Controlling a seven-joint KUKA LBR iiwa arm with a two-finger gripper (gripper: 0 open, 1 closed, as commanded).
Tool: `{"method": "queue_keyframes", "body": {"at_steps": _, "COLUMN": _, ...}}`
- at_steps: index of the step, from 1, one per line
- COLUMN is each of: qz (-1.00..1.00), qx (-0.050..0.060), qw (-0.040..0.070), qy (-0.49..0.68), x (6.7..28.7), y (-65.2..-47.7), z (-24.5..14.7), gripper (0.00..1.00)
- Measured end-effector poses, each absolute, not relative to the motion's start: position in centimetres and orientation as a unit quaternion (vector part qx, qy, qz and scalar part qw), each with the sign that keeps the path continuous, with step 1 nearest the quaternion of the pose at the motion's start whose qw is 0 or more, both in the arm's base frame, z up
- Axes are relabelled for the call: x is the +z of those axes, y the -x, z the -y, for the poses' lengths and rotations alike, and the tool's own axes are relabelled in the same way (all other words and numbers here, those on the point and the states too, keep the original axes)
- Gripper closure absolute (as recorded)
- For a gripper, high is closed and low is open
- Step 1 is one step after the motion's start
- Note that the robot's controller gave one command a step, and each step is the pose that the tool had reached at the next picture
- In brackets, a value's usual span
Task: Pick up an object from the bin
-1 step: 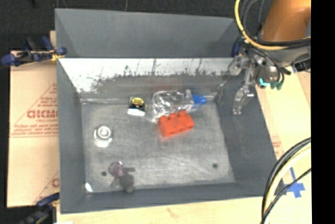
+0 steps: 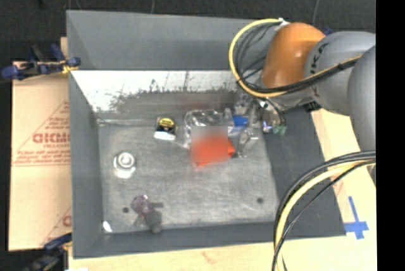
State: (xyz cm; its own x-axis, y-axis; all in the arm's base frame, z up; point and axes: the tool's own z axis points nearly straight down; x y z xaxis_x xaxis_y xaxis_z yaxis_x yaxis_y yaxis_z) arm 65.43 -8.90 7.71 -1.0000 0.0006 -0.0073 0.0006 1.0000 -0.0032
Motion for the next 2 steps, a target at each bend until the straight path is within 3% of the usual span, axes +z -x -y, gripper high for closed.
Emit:
{"method": "queue_keyframes", "body": {"at_steps": 1, "qz": -1.000, "qx": -0.002, "qw": 0.005, "qy": 0.001, "x": 7.9, "y": -65.6, "z": 8.9, "gripper": 1.00}}
{"method": "queue_keyframes", "body": {"at_steps": 2, "qz": -0.993, "qx": -0.002, "qw": 0.006, "qy": 0.118, "x": 23.2, "y": -63.0, "z": 9.7, "gripper": 1.00}}
